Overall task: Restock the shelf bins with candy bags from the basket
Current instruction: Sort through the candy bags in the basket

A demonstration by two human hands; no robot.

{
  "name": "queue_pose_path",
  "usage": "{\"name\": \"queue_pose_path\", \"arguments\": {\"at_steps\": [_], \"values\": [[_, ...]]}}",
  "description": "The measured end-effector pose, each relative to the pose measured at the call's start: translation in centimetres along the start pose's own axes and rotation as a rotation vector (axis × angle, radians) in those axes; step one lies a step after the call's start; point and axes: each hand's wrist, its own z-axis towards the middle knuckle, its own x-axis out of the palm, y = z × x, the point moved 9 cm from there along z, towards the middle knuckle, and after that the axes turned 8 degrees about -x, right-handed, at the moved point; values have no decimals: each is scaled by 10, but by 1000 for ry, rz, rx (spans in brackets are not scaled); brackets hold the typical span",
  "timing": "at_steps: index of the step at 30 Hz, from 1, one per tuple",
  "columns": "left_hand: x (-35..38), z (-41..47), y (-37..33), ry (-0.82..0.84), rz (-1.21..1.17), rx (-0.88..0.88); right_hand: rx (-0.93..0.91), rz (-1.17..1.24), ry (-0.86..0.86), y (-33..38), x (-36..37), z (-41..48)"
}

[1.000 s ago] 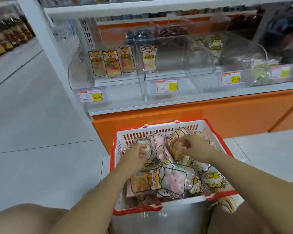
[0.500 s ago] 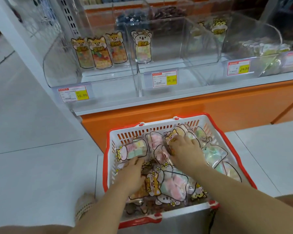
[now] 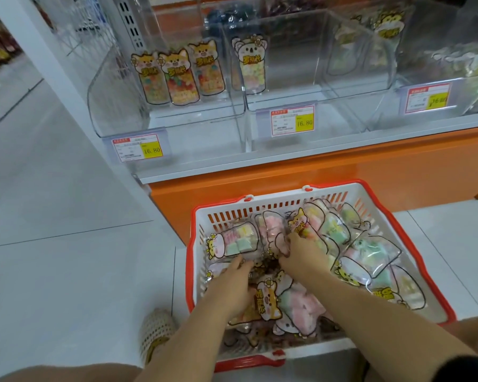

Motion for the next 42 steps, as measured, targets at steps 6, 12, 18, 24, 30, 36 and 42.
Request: {"name": "queue_pose_path", "arguments": {"at_steps": [6,12,18,24,30,36,42], "values": [[-9,1,-2,10,-103,11,32,357,-110,-12,-34,-8],[-44,-10,-17,-45,-332,-11,-42,711,-329,-17,-100,-32],[-77,-33,-46,16,-790,-31,79,1363,-350,-12,-127,-48],[-86,-51,-65,41,-1050,-63,-87,1467,-222,30,-161,-65],[-96,-65,-88,223,-1645,-39,-20,1525,-238,36,-171,-83],[-140,-71,-63,-11,-1613,75,-88,1209,-40,48,-177,-90],[-180,-85,-66,-91,-1120,251,-283,804,65,47,-201,-90]]}}
